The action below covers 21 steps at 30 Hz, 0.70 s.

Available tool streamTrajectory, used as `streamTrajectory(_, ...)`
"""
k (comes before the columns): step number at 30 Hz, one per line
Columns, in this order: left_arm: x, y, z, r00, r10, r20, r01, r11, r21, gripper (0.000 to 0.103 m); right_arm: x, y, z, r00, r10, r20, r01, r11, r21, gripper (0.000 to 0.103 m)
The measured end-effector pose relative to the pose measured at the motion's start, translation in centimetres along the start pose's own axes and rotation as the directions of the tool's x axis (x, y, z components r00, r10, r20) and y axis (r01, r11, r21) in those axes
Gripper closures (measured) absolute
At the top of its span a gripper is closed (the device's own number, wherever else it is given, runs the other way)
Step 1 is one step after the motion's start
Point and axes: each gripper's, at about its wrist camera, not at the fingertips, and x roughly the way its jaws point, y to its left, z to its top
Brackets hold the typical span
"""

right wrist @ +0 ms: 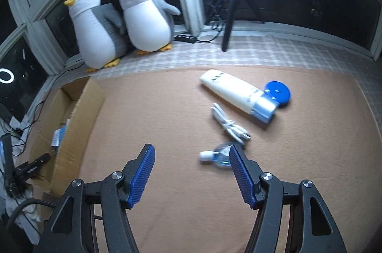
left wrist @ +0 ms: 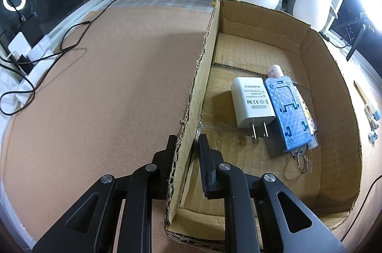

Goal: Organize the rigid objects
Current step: 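Move the right gripper back toward the small blue bottle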

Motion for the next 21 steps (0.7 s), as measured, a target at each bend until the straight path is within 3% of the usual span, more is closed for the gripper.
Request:
streamTrajectory(10,0.0,-0.1,0.0,1.000,0.004,0.001,-0.004,1.000,0.004,0.087,2.0,-1.6,-1.7,1.000,-0.021,-0.009,0.021,0.999,-0.040,0.031)
streamTrajectory(21,0.0,-0.1,0.1,1.000,0.005,0.000,-0.005,1.000,0.004,0.087,5.1,-1.7,-1.9,0.997,-0.026,-0.068,0.022,0.998,-0.065,0.031)
